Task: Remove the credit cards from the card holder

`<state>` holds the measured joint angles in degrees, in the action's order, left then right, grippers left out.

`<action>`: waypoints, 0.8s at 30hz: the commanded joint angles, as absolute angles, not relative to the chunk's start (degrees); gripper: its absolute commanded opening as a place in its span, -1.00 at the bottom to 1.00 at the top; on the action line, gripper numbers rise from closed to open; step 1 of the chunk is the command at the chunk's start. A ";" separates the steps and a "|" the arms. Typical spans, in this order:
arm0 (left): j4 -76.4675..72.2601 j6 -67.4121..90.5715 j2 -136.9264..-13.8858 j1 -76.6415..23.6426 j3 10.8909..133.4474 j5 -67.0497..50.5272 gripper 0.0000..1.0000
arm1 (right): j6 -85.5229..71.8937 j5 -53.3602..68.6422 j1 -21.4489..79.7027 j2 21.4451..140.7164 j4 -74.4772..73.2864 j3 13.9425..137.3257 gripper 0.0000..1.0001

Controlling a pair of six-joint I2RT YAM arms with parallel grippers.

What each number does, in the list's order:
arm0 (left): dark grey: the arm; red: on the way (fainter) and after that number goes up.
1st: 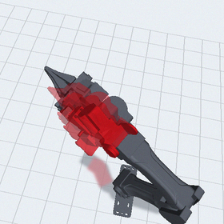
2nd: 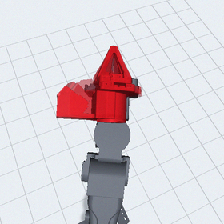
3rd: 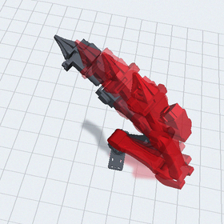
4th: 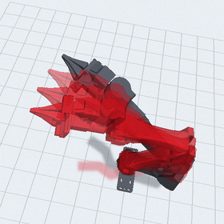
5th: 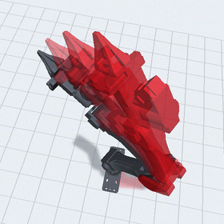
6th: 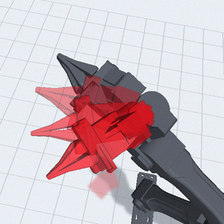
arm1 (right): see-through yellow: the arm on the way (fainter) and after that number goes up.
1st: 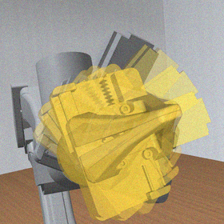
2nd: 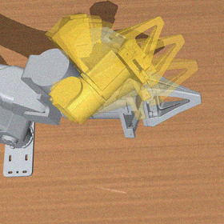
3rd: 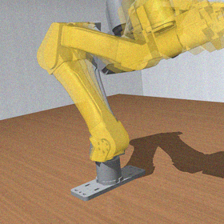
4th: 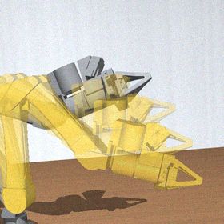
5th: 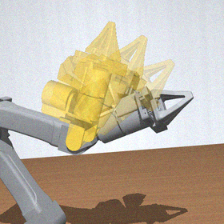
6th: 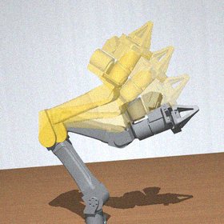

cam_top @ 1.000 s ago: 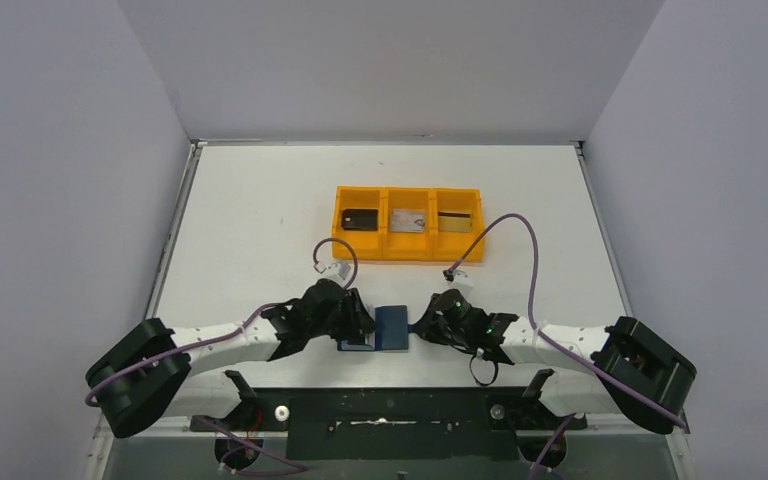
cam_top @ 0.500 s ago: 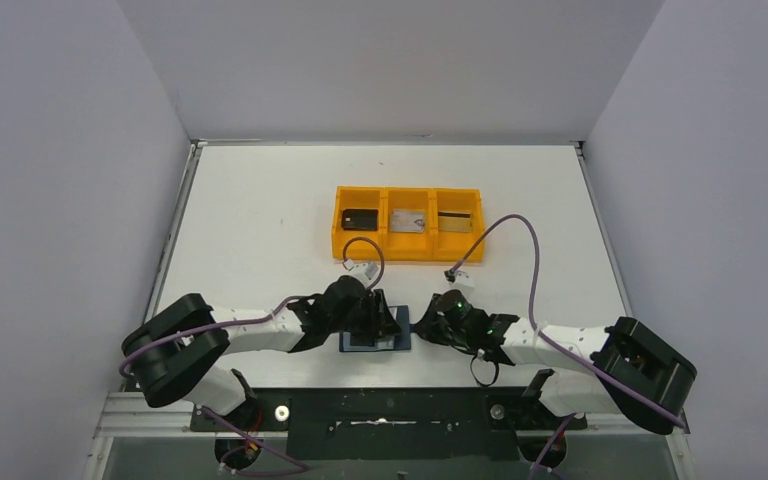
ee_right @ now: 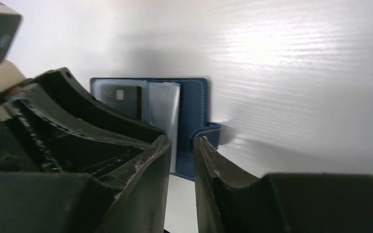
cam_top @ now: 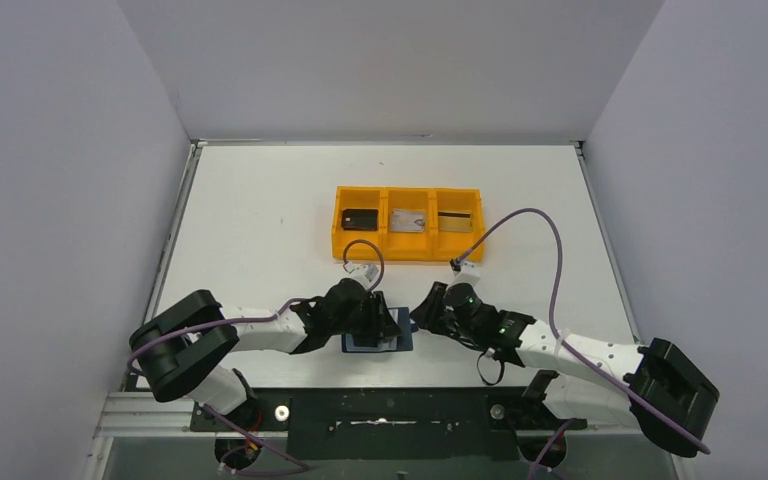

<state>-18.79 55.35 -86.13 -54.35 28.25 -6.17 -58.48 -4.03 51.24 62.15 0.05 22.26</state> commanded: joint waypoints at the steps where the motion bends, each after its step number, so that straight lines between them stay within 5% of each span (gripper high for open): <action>1: -19.08 54.67 -85.37 -54.97 27.42 -5.83 -0.31 | -55.15 -2.58 50.31 62.45 3.69 27.33 -0.54; 11: -18.21 54.58 -84.56 -55.17 27.07 -5.92 -0.45 | -54.39 5.14 49.22 77.17 9.11 34.13 -0.73; 24: -12.42 51.74 -77.69 -55.15 27.16 -3.55 -0.41 | -58.70 6.64 48.07 87.42 13.25 27.01 -0.75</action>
